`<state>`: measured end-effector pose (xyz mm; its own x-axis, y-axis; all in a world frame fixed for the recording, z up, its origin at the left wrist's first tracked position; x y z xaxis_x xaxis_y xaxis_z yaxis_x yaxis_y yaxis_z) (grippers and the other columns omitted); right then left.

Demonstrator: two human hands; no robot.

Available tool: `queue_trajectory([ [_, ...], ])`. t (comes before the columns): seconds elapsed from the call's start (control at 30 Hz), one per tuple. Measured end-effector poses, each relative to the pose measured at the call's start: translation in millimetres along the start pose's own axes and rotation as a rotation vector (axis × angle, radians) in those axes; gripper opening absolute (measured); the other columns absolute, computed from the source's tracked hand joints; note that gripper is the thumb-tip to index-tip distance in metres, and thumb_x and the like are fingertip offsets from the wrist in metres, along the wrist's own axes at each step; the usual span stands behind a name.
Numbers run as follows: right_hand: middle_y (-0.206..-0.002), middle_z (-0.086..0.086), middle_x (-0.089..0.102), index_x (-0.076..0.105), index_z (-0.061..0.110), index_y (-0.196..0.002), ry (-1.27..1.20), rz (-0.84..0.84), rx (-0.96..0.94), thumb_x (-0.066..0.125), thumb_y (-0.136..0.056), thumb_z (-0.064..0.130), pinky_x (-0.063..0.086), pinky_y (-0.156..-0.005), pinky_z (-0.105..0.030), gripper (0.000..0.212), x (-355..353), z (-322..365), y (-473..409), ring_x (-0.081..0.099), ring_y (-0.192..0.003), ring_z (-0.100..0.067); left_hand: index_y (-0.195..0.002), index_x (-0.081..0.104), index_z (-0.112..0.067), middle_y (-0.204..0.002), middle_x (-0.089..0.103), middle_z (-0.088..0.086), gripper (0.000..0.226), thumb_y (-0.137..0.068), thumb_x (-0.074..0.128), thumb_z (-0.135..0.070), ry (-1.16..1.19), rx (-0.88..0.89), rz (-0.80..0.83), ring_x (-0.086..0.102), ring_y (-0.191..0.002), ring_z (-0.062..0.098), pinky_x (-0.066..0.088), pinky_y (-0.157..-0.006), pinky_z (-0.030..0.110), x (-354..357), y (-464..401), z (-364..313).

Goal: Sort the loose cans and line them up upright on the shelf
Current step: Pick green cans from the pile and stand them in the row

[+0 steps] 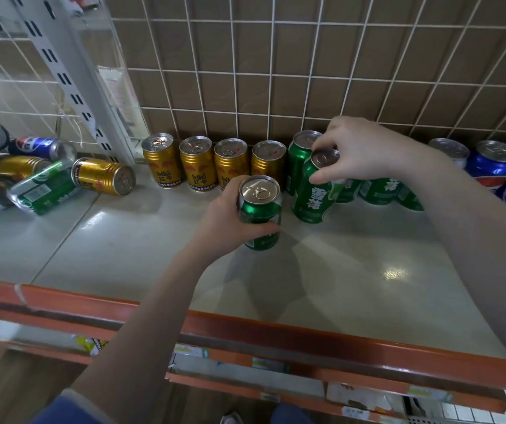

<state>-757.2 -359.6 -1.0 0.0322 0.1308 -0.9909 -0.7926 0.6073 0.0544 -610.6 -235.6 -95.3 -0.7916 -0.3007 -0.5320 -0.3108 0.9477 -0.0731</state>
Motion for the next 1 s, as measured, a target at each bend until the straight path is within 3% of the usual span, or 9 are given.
queue_trajectory([
  [0.1, -0.102, -0.016, 0.058, 0.066, 0.008, -0.106, 0.008, 0.021, -0.023, 0.068, -0.077, 0.044, 0.05, -0.081, -0.046, 0.046, 1, 8, -9, 0.056, -0.09, -0.03, -0.126, 0.044, -0.027, -0.111, 0.055, -0.017, 0.079, -0.06, 0.087, -0.027, -0.01, -0.005, 0.001, 0.052, -0.106, 0.006, 0.047, -0.088, 0.025, 0, 0, 0],
  [0.23, -0.109, -0.009, 0.053, 0.063, 0.01, -0.117, 0.018, 0.063, -0.085, 0.07, -0.078, 0.039, 0.049, -0.084, -0.045, 0.049, 8, 14, -14, 0.053, -0.097, -0.024, -0.128, 0.043, -0.027, -0.11, 0.053, -0.017, 0.08, -0.061, 0.086, -0.029, -0.026, -0.005, -0.002, 0.051, -0.104, 0.004, 0.045, -0.086, 0.022, -1, 0, 0],
  [0.4, -0.131, -0.004, 0.042, 0.048, 0.017, -0.137, 0.016, 0.101, -0.118, 0.07, -0.081, 0.036, 0.043, -0.094, -0.034, 0.063, 11, 13, -16, 0.043, -0.117, -0.02, -0.126, 0.043, -0.028, -0.109, 0.052, -0.019, 0.079, -0.061, 0.086, -0.029, -0.02, -0.012, 0.005, 0.05, -0.104, 0.003, 0.044, -0.084, 0.018, 0, -1, 0],
  [0.67, -0.135, -0.002, 0.041, 0.044, 0.024, -0.139, -0.026, 0.074, -0.098, 0.071, -0.08, 0.033, 0.042, -0.093, -0.032, 0.066, 14, 11, -13, 0.042, -0.12, -0.02, -0.126, 0.043, -0.026, -0.11, 0.052, -0.017, 0.079, -0.06, 0.087, -0.027, -0.043, -0.014, -0.01, 0.05, -0.106, 0.005, 0.045, -0.088, 0.024, -1, -1, -3],
  [0.77, -0.134, -0.002, 0.042, 0.041, 0.027, -0.14, -0.114, 0.006, -0.058, 0.069, -0.079, 0.039, 0.04, -0.098, -0.037, 0.068, 14, 5, 0, 0.043, -0.121, -0.02, -0.127, 0.043, -0.025, -0.111, 0.052, -0.016, 0.08, -0.06, 0.087, -0.028, -0.057, 0.003, -0.016, 0.05, -0.107, 0.006, 0.046, -0.09, 0.027, -1, 1, -8],
  [1.0, -0.127, -0.007, 0.056, 0.056, 0.015, -0.128, -0.109, -0.352, 0.182, 0.057, -0.09, 0.034, 0.039, -0.093, -0.037, 0.043, 40, -12, 70, 0.05, -0.117, -0.024, -0.125, 0.046, -0.027, -0.114, 0.056, -0.015, 0.079, -0.058, 0.087, -0.035, -0.057, 0.077, 0.006, 0.053, -0.112, 0.011, 0.048, -0.094, 0.032, 1, 11, -17],
])
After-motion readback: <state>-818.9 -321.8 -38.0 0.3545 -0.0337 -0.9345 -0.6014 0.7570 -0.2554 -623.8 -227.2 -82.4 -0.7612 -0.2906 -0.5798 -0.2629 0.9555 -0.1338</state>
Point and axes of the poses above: each hand's wrist, its own y-axis away from the middle knuckle, its own x-axis out of the palm, z = x × y, the point moved 5 cm from there along -y, towards the middle knuckle
